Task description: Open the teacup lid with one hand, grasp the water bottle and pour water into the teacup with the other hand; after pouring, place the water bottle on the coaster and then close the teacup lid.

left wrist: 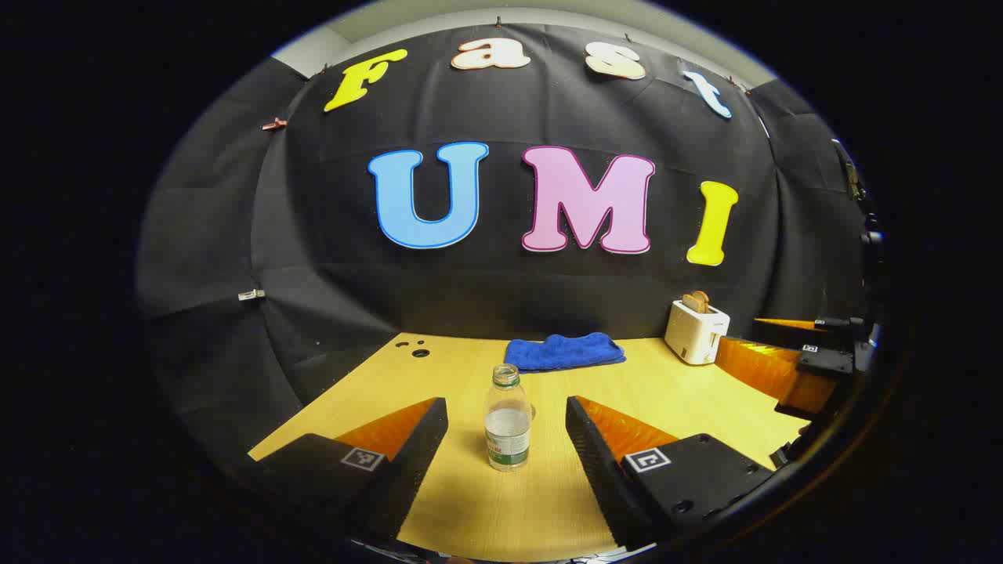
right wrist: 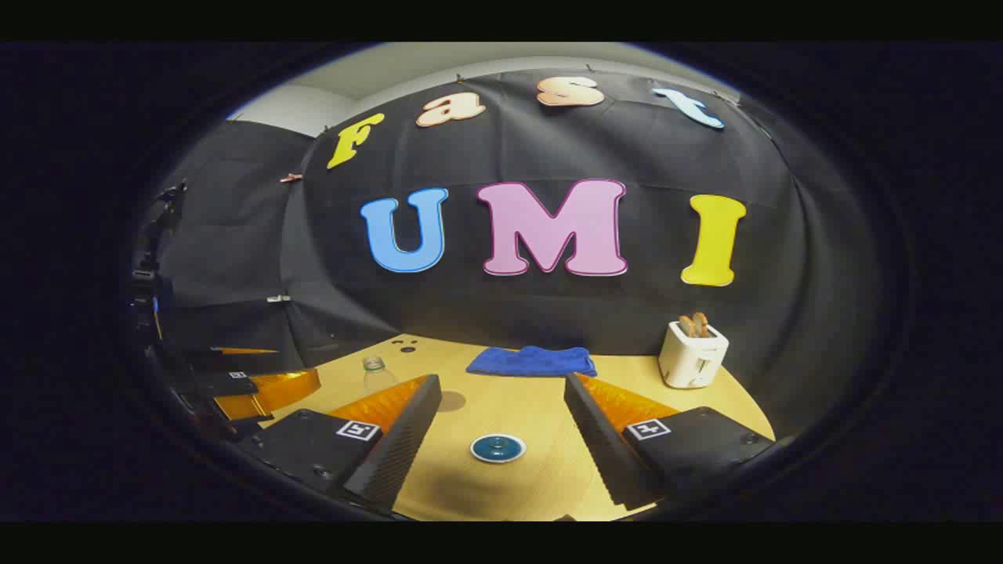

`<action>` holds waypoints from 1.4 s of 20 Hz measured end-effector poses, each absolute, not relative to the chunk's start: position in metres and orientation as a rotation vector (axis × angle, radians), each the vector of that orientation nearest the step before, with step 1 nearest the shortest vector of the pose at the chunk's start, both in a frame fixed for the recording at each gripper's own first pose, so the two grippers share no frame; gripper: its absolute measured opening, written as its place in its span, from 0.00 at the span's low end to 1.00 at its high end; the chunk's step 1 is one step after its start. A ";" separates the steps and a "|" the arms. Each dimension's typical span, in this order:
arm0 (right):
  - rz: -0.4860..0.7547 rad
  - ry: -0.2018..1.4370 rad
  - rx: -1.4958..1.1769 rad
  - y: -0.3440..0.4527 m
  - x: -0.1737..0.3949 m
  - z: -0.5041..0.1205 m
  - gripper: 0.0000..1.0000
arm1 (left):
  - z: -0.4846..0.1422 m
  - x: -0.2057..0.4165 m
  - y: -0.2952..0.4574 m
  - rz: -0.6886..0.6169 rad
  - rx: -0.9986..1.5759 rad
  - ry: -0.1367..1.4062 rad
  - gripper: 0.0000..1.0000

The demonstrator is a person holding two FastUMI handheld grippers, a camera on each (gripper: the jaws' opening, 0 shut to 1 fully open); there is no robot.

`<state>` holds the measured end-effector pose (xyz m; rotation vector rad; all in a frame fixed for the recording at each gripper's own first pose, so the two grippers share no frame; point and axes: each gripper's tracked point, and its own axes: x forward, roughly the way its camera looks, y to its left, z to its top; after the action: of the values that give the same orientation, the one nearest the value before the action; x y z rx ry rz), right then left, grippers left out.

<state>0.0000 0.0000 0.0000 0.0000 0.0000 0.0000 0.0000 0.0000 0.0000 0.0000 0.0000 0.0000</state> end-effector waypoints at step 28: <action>0.011 0.116 0.017 -0.006 0.065 -0.092 0.98 | -0.028 0.047 0.008 -0.020 -0.047 -0.010 0.95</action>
<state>0.0652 -0.0061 -0.0917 0.0168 0.1162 0.0112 0.0471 0.0075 -0.0284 -0.0470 -0.0102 -0.0197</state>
